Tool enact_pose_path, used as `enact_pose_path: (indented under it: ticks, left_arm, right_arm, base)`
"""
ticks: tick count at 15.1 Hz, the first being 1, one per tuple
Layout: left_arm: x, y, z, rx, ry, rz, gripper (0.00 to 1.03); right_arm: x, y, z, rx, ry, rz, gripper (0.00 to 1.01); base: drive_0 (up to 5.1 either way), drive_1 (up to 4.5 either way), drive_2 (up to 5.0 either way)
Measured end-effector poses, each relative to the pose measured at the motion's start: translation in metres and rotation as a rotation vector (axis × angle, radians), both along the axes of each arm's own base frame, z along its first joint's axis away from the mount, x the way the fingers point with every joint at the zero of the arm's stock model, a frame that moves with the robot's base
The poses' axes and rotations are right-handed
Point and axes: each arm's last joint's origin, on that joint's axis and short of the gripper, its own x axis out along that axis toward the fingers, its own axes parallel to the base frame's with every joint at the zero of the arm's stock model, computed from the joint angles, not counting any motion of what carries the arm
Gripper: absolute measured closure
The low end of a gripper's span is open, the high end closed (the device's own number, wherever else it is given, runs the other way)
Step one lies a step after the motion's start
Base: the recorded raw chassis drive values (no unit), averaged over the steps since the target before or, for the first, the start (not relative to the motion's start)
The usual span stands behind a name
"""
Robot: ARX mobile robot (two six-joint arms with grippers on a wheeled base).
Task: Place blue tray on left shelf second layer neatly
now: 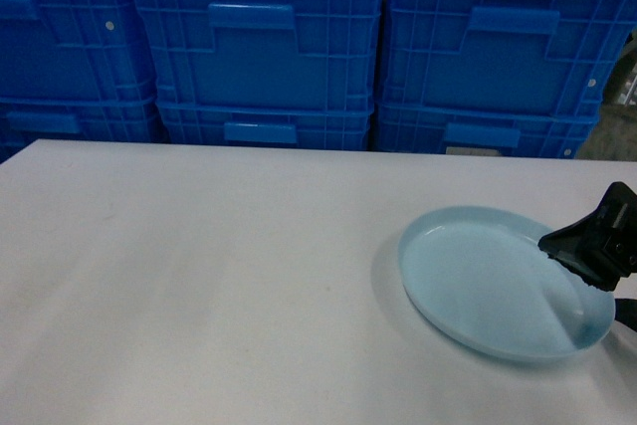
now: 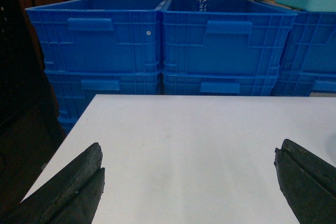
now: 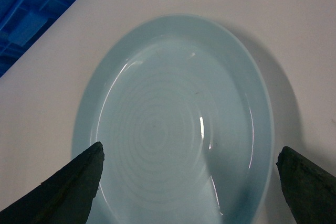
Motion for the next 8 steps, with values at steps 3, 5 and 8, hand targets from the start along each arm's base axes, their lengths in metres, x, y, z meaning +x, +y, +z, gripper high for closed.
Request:
enact_pose_path:
  ticks: [3, 5, 8]
  left_arm:
    - [0.000, 0.000, 0.000, 0.000, 0.000, 0.000, 0.05]
    - [0.000, 0.000, 0.000, 0.000, 0.000, 0.000, 0.05]
    - [0.000, 0.000, 0.000, 0.000, 0.000, 0.000, 0.05]
  right_arm:
    - [-0.001, 0.003, -0.003, -0.002, 0.014, -0.032, 0.03]
    - [-0.002, 0.004, -0.007, -0.004, 0.033, -0.045, 0.03]
    - [0.000, 0.011, -0.006, -0.044, 0.050, -0.064, 0.03]
  base:
    - [0.0, 0.00, 0.0]
    - [0.0, 0.00, 0.0]
    - [0.0, 0.00, 0.0]
